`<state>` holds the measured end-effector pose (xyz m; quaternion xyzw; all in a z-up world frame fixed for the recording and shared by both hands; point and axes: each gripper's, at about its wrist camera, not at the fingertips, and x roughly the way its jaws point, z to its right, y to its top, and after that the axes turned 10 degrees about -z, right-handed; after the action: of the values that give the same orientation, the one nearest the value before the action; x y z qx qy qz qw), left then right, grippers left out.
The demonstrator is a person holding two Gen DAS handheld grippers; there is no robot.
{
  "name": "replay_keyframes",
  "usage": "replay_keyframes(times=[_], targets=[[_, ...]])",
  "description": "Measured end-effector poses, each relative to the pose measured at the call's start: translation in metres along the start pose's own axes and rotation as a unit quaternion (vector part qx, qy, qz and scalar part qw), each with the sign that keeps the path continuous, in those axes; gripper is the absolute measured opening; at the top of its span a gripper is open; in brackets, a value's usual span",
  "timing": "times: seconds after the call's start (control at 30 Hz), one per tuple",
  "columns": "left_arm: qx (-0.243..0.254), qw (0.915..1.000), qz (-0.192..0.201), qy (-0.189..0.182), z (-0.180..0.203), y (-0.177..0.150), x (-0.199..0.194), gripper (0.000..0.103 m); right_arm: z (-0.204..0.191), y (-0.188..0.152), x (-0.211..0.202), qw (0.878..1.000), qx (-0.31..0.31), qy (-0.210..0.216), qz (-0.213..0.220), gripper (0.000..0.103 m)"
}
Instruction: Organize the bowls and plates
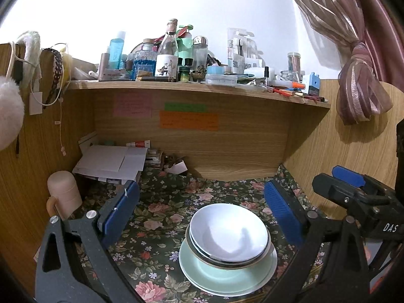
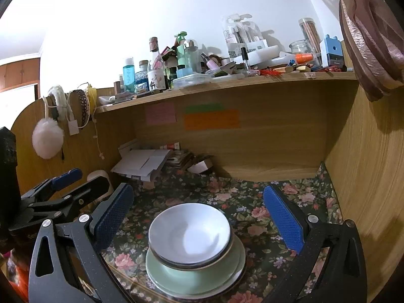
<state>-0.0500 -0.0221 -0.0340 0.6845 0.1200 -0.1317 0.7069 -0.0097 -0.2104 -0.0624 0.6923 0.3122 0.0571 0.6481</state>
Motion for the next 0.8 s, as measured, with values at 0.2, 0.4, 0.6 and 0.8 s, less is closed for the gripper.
replay_keyframes(times=[0.2, 0.4, 0.6, 0.8], targets=[[-0.001, 1.0000, -0.001, -0.002, -0.0009, 0.0003, 0.0013, 0.101, -0.0005, 0.0000, 0.0007, 1.000, 0.001, 0.003, -0.002, 0.103], [-0.001, 1.0000, -0.002, -0.004, -0.0008, 0.0007, 0.0019, 0.101, -0.0011, 0.0000, 0.0025, 1.000, 0.001, 0.004, -0.002, 0.103], [0.000, 1.0000, -0.005, -0.007, 0.0006, 0.0013, 0.0046, 0.101, 0.0003, 0.0003, 0.0033, 1.000, 0.001, 0.005, -0.003, 0.103], [-0.001, 0.9999, -0.007, -0.008, 0.0023, 0.0022, 0.0075, 0.101, -0.0003, 0.0010, 0.0038, 1.000, 0.003, 0.002, -0.003, 0.103]])
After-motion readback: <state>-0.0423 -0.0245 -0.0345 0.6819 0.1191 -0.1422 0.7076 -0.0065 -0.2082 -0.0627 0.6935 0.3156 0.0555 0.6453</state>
